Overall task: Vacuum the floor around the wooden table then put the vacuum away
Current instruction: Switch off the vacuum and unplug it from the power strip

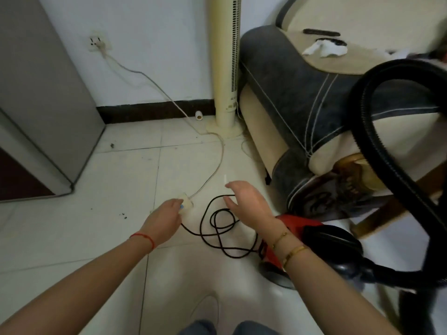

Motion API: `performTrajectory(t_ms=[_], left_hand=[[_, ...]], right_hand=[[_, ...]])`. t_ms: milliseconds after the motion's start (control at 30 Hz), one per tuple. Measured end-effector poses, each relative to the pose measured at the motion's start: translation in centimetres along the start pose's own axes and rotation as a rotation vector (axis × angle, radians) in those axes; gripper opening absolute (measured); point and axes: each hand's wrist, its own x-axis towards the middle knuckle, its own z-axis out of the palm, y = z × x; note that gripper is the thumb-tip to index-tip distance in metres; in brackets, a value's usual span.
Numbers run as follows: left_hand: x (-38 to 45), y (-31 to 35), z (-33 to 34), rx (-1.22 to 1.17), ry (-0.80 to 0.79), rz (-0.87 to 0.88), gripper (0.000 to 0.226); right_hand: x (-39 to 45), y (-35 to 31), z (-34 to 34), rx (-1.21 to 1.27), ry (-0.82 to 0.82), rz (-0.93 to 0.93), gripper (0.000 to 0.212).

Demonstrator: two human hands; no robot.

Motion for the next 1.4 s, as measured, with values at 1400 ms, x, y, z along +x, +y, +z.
performTrajectory(t_ms=[1400], left_hand=[[9.9,-18.8,16.0,-0.174,0.015,-0.302,0.064]], right_hand=[[19.8,-10.0,28.4,0.016,-0.698,0.083,0.021]])
